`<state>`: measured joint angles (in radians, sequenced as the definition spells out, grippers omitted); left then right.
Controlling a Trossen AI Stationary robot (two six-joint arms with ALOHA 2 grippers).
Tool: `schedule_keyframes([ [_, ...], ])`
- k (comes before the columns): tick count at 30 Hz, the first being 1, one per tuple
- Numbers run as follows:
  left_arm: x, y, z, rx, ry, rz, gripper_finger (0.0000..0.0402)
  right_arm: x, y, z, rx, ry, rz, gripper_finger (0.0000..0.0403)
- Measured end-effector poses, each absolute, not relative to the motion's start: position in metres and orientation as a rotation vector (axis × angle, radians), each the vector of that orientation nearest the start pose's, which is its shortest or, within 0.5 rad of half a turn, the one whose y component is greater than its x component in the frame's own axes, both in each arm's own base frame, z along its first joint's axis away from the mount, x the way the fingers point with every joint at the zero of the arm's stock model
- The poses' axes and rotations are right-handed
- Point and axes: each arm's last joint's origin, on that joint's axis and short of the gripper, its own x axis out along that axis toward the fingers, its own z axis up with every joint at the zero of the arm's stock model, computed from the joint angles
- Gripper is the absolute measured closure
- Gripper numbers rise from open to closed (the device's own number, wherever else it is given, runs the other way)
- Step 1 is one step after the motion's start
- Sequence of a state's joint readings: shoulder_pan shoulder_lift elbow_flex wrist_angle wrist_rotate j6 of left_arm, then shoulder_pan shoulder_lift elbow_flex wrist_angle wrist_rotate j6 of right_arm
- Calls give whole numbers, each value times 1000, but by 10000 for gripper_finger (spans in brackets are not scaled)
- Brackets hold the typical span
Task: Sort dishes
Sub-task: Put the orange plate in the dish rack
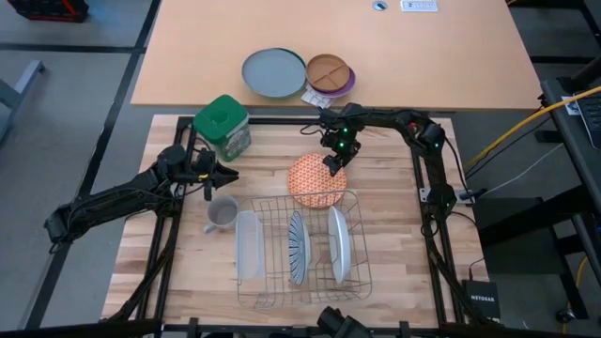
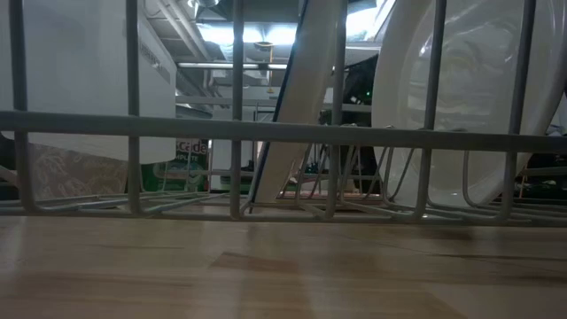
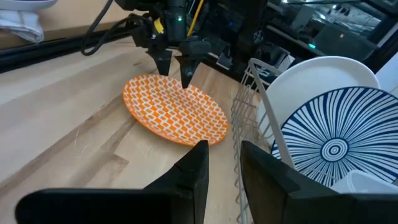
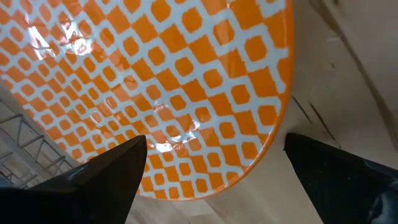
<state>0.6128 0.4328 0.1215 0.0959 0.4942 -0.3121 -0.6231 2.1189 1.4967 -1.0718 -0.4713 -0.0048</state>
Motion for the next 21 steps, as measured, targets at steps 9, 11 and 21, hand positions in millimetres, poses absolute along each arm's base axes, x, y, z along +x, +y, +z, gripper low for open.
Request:
schedule_keyframes([
  [9,108,60,176,-366,168,154,320,317,-211,140,863,1456,-124,10],
  [11,108,60,176,-366,168,158,320,317,-212,140,854,1461,-135,10],
  [21,108,60,176,-367,171,162,320,320,-211,139,885,1455,-217,24],
])
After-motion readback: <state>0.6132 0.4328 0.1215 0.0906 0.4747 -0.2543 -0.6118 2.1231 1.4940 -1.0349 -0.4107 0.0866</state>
